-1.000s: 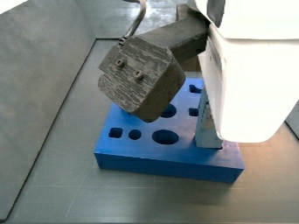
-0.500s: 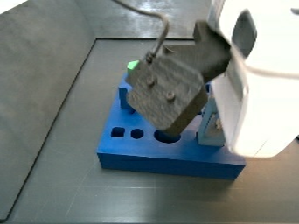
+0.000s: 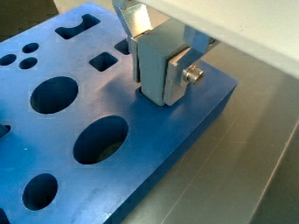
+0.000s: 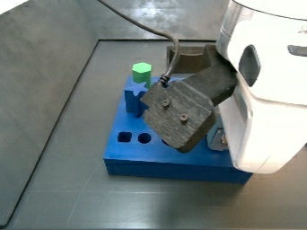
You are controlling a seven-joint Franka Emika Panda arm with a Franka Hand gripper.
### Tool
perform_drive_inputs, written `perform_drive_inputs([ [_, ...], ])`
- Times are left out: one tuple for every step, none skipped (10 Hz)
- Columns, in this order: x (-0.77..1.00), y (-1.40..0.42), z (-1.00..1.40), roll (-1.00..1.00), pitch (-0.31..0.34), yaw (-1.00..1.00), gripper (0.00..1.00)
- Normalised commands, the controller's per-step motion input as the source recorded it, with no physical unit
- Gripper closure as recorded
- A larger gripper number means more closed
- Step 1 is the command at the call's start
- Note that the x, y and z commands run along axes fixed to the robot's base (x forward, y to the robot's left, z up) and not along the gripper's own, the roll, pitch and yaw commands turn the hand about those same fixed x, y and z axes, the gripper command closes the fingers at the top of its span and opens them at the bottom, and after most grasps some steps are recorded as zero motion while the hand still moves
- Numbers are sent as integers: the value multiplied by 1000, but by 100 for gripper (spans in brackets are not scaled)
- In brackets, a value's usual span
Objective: Pick up the rectangle object. Move up. Place the rectangle object on the fixture. Regrasp the rectangle object. Move to above the board. Insert the rectangle object.
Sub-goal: Insert the rectangle object.
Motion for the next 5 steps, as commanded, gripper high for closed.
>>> perform_drive_inputs([
  [323,-40,-1000,0,0,0,100],
  [291,-11,-1000,0,117,-69,100],
  [377,-29,-866,0,357,-140,100],
  [200,0,-457,-23,280,-149,100],
  [0,0,0,0,0,0,100],
])
